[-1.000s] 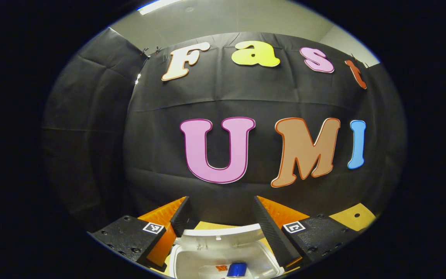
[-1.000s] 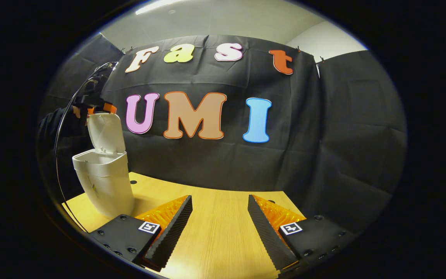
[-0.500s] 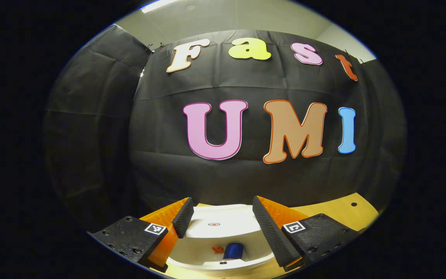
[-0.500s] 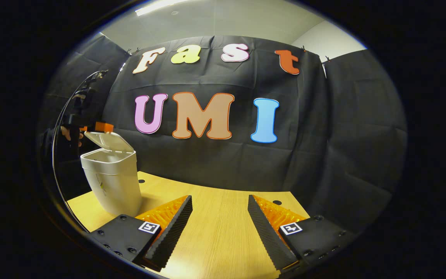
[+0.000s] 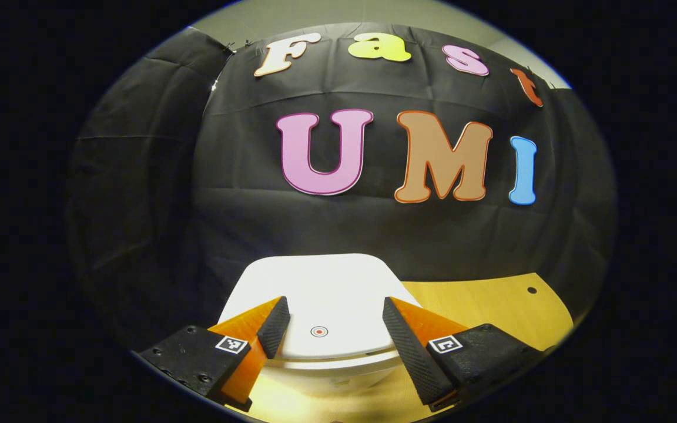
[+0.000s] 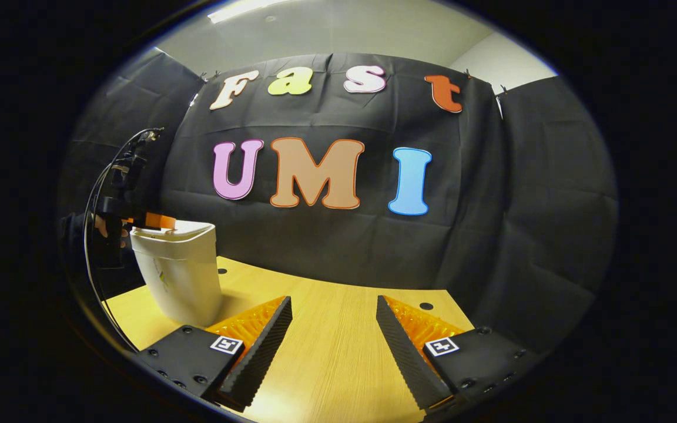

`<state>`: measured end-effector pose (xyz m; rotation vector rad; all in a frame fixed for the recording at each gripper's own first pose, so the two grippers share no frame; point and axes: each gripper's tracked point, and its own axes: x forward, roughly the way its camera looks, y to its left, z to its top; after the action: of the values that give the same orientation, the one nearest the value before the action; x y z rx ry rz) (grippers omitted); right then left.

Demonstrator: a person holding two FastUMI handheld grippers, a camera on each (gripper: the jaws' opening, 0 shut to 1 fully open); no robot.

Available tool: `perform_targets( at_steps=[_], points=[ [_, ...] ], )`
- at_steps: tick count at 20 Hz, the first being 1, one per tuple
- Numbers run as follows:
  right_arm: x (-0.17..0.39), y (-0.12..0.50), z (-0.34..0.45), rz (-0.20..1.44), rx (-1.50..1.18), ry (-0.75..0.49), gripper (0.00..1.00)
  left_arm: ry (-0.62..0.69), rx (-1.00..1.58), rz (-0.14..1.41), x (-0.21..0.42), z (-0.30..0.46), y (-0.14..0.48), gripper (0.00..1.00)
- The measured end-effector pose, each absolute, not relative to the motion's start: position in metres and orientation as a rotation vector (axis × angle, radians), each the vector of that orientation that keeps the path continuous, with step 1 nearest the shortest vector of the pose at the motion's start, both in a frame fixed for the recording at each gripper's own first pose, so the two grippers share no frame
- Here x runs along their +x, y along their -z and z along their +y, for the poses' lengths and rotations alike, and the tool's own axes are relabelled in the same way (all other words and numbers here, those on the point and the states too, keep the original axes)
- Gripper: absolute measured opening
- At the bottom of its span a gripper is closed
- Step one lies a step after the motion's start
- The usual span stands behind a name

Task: Press the lid of the desktop garbage bin to open it, pick up the crumpled paper on the desktop and throw it into the bin, then pick up the pop can on the desktop and drop it into the bin, and finally close the garbage bin lid.

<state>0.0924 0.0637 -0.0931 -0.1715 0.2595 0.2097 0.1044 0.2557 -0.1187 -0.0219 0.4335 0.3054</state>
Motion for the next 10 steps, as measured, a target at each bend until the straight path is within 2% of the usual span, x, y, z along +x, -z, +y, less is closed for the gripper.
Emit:
perform_targets(
  at_steps=[2, 3, 4, 8, 10],
  points=[
    [0.093, 0.098, 0.063, 0.270, -0.169, -0.213, 0.96, -0.286, 0.019, 0.408, 0.105, 0.255, 0.113, 0.97],
    [0.093, 0.100, 0.064, 0.276, -0.167, -0.215, 0.92, -0.288, 0.012, 0.428, 0.105, 0.256, 0.119, 0.96],
    [0.094, 0.099, 0.065, 0.277, -0.165, -0.215, 0.96, -0.290, 0.008, 0.433, 0.103, 0.256, 0.119, 0.96],
    [0.096, 0.089, 0.071, 0.248, -0.157, -0.228, 0.96, -0.273, -0.018, 0.398, 0.105, 0.254, 0.116, 0.97],
    [0.097, 0.078, 0.068, 0.225, -0.147, -0.221, 0.97, -0.258, -0.101, 0.312, 0.108, 0.249, 0.101, 0.96]
  ],
)
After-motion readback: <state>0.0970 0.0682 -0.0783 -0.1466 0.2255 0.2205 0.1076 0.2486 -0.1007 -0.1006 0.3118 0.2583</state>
